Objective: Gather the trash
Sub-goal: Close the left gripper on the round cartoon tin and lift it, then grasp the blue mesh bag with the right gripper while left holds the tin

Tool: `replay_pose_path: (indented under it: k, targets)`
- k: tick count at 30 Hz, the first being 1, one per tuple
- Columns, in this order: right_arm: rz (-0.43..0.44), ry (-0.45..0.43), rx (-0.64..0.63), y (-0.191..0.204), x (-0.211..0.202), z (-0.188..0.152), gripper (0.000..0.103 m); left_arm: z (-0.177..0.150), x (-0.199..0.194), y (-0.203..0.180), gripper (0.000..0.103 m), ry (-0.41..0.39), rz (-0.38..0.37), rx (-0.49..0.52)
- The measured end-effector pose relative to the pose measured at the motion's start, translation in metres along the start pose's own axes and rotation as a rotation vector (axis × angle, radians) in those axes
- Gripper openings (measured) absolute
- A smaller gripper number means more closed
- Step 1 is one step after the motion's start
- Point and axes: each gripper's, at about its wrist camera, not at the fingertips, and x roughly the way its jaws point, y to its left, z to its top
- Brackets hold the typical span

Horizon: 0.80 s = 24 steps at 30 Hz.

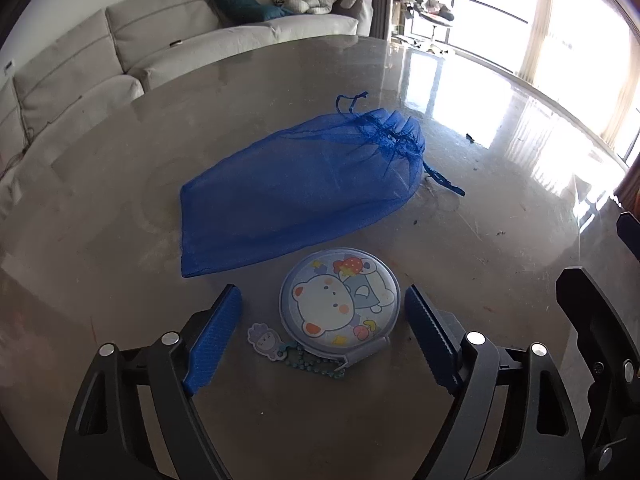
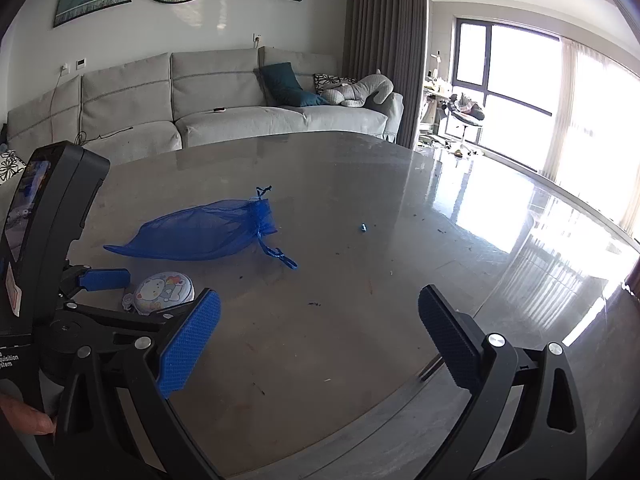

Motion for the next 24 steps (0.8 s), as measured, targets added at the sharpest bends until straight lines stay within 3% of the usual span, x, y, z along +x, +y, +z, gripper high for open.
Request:
replay_pose_path:
  k: [1, 6, 11, 18, 24]
  targets:
    - [-0.002, 0.0, 0.004, -0.001, 0.0, 0.001, 0.098, 0.0, -0.003, -0.001, 0.056, -0.004, -0.005, 0.005]
    - [-0.002, -0.002, 0.008, -0.001, -0.003, 0.003, 0.098, -0.001, -0.011, 0.002, 0.055, 0.0, -0.064, -0.026]
    - [0.025, 0.001, -0.013, 0.012, 0.003, 0.012, 0.098, 0.007, -0.036, 0.023, 0.055, -0.074, -0.003, -0.068]
    - [0.101, 0.017, -0.065, 0.053, 0.025, 0.031, 0.098, 0.01, -0.061, 0.057, 0.055, -0.152, 0.141, -0.11]
    - [0.137, 0.152, -0.166, 0.089, 0.059, 0.038, 0.098, 0.009, -0.055, 0.078, 0.055, -0.135, 0.133, -0.151]
